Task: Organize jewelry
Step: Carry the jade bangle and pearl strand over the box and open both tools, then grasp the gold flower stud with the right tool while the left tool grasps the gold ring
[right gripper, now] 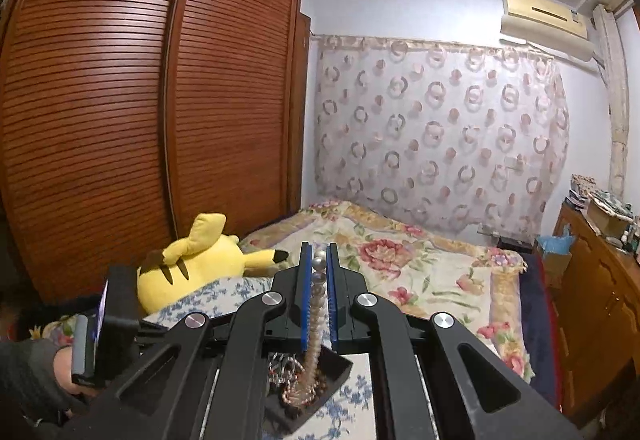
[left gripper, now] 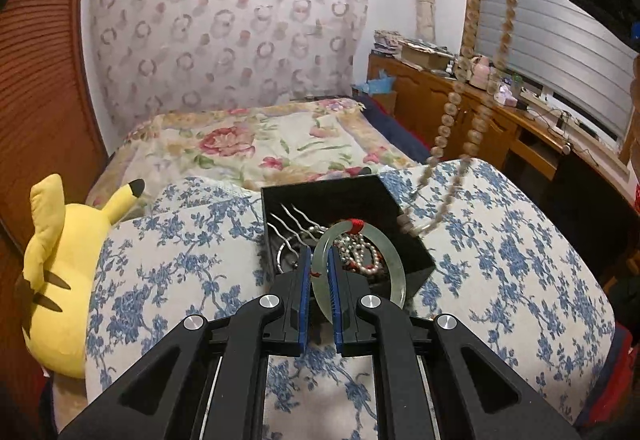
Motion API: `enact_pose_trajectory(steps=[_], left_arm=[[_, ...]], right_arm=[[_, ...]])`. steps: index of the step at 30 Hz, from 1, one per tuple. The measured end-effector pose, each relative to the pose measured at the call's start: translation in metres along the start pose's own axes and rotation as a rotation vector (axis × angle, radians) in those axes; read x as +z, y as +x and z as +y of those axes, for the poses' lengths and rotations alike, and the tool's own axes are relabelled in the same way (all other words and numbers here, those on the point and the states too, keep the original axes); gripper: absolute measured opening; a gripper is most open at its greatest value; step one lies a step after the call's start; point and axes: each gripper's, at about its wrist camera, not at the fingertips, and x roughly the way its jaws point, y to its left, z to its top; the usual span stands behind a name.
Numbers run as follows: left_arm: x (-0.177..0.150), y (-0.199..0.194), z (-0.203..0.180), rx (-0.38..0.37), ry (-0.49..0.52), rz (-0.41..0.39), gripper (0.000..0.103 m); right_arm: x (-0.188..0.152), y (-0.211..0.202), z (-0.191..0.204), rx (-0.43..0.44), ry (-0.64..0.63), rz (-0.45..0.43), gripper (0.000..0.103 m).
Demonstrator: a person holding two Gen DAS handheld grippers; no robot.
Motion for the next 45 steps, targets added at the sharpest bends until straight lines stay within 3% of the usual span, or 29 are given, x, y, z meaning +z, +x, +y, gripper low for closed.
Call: enact_pose_trajectory(steps=[8,16,17,19,20,21,25,27,32,38,43,45], left_arm=[[0.011,0.01,0.017,0.012,-0.027,0.0,0.008],[0.025,0.038,0.025,0.013,-0.047,0.027,0.009],[0.026,0.043,0.024,0.009,-0.05,0.032,0.009],[0.027,0.048,0.022,0.002,-0.051,0.039,0.009],[0.028,0.049,0.022,0.0,-0.054,0.037,0.009],[0.028,0.048,0.022,-0.004,-0.055,0.034,0.012],[0.025,0.038,0.018,-0.01,-0.051,0.02,0.024],[0.02,0.029,0.015,-0.018,-0.046,0.013,0.036],[0.003,0.009,0.004,-0.035,-0.013,0.008,0.045],[-0.024,-0.001,-0.007,-0.062,0.009,0.049,0.046],[-0.046,0.003,-0.012,-0.066,0.015,0.096,0.047],[-0.054,0.006,-0.016,-0.069,0.021,0.119,0.047]], right_arm=[[-0.024,0.042,0.0,0.058,0.012,0.065,0.008],[-0.079,0.085,0.0,0.061,-0.001,0.236,0.009],[-0.086,0.087,0.0,0.069,-0.001,0.257,0.011],[-0.094,0.087,-0.001,0.063,0.002,0.27,0.023],[-0.1,0.085,-0.002,0.067,0.014,0.278,0.036],[-0.105,0.082,-0.004,0.074,0.029,0.283,0.039],[-0.129,0.073,-0.008,0.088,0.063,0.333,0.039],[-0.147,0.07,-0.003,0.103,0.059,0.373,0.039],[-0.188,0.069,0.017,0.126,0.031,0.471,0.037],[-0.217,0.075,0.03,0.126,0.007,0.561,0.032],[-0.222,0.079,0.04,0.134,-0.025,0.587,0.027],[-0.225,0.081,0.042,0.133,-0.04,0.6,0.018]])
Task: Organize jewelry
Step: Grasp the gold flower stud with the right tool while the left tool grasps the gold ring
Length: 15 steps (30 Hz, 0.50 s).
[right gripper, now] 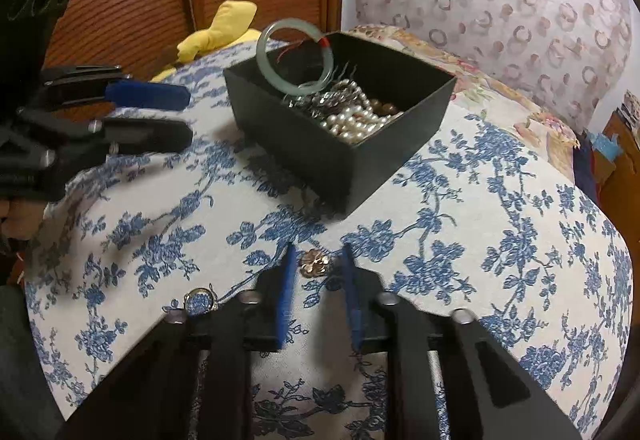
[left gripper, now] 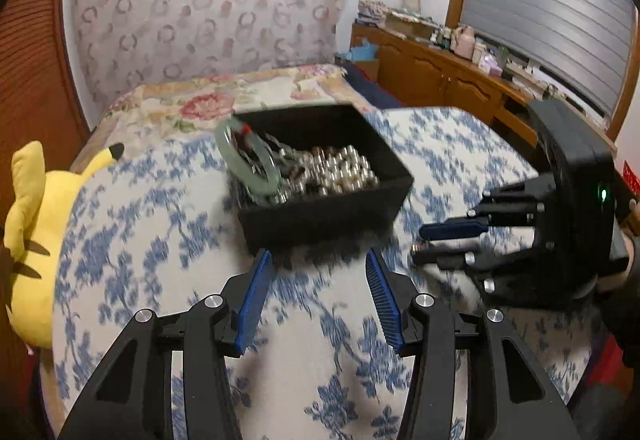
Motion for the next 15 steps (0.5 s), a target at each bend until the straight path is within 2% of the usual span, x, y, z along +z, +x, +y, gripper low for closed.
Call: enact_pose_trajectory(steps=[5,15], left_arm=[[-0.015,0.009,-0.011,-0.026,0.01,0.045,0.055],[-0.031,0.02,-0.05,-0.096,0.089,0.09,0.056]], right_arm=[[-0.005,-0.006,-0.001,-0.008,0.001,-0.007,0.016],[-0.027,-0.039,-0.02,-0.03,0.084,-0.063,0.016]])
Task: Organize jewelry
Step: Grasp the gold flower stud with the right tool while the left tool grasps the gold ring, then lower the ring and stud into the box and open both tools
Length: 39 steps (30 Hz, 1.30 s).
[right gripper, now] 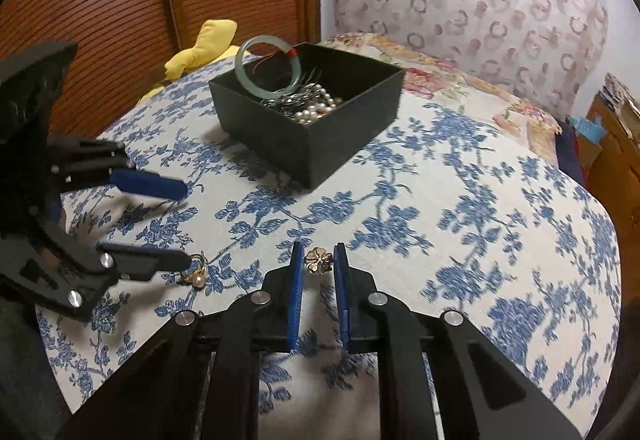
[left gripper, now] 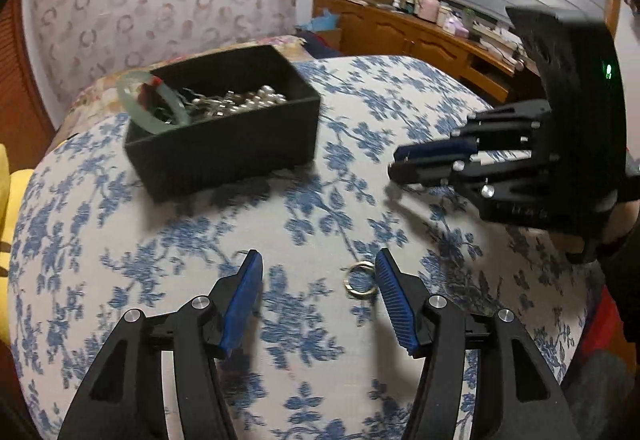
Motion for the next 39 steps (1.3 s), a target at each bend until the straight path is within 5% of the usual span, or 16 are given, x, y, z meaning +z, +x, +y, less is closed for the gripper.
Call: enact_pose_trajectory(steps=[7,10,11,13,14,27,39], left_arm=[[-0.002,0.008,-0.014,-0.015,0.045,0.018,0.052],[-0.003,0.009,-0.018,0.003,0.072,0.009,0.035],[-0.003,0.009,-0.018,-0.001,0.072,0.009,0.021],[-0.002,0.008,-0.017,-0.013,0.068,0.011,0.022],[-0.001,0.007,-0.015,-0.016,0.054,0.007,0.01],[0.03,-0.021,0.019,0.022,-0.025,-0.082,0.01],[0.09,-0.021,0.059,0.056,-0.094,-0.161,0.01]], right_arm=[[0.001,-0.008,-0.002,-0.004,0.013,-0.028,0.016],[0.001,-0.007,-0.002,-0.001,0.01,-0.034,0.016],[0.001,-0.007,-0.001,-0.001,0.01,-0.035,0.016],[0.002,-0.008,-0.002,0.002,0.011,-0.038,0.016],[0.003,-0.008,-0.002,0.002,0.011,-0.04,0.016],[0.03,-0.016,-0.001,0.014,0.009,-0.106,0.016],[0.074,-0.004,-0.006,0.03,0.039,-0.177,0.016]])
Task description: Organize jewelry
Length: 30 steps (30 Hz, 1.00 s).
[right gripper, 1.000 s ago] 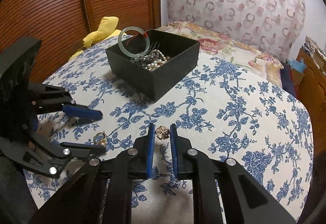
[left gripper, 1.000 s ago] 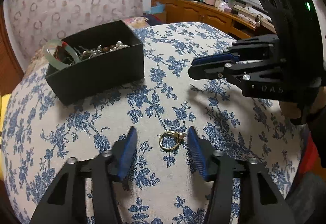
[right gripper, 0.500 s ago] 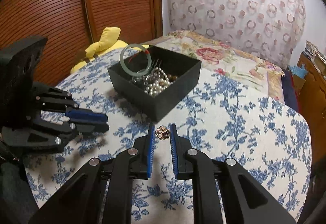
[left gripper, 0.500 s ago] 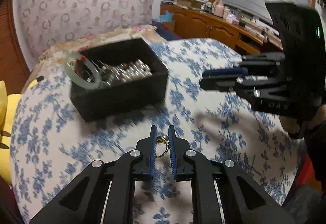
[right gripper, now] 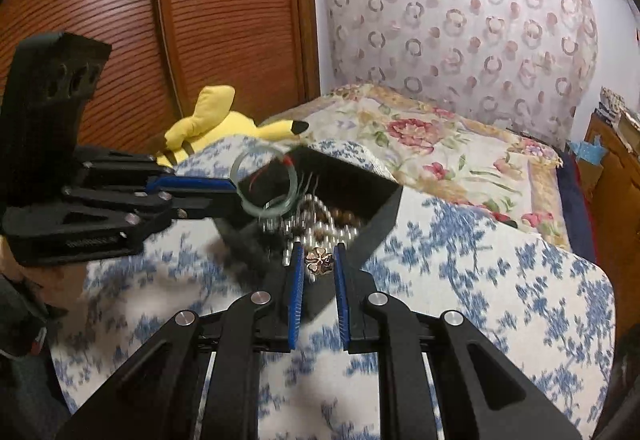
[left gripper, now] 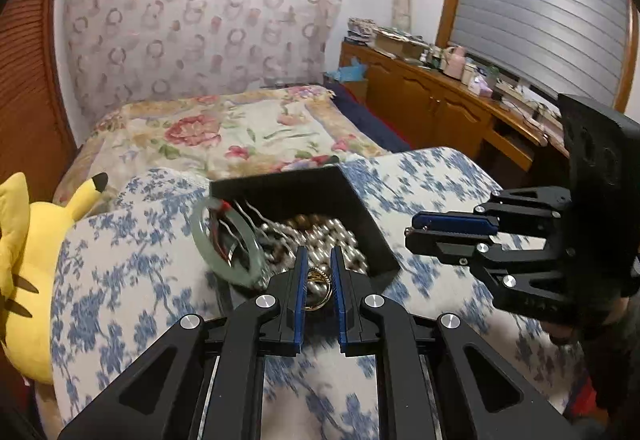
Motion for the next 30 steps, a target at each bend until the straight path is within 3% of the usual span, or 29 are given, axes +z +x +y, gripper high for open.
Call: enact_pose_trajectory(steps=[5,13,15,21,24,30], left_arm=[[0.005,0.008,0.012,0.032,-0.038,-0.006,0.012],[-0.004,-0.014,0.022,0.095,-0.068,-0.054,0.046],[-0.008,-0.022,0.021,0.112,-0.066,-0.067,0.061],[-0.019,-0.049,0.012,0.172,-0.064,-0.111,0.091],[-0.024,-0.061,0.006,0.201,-0.066,-0.119,0.095],[-0.038,-0.081,-0.006,0.257,-0.074,-0.12,0.095]], right_arm=[[0.016,0.014,-0.008,0.024,0.043,-0.023,0.017],[0.023,0.022,-0.009,0.021,0.07,-0.025,0.02],[0.023,0.016,-0.007,0.012,0.076,-0.036,0.021],[0.016,-0.013,0.002,-0.033,0.082,-0.088,0.045],[0.01,-0.035,0.01,-0.099,0.099,-0.133,0.065],[-0.01,-0.076,0.025,-0.219,0.141,-0.198,0.088]])
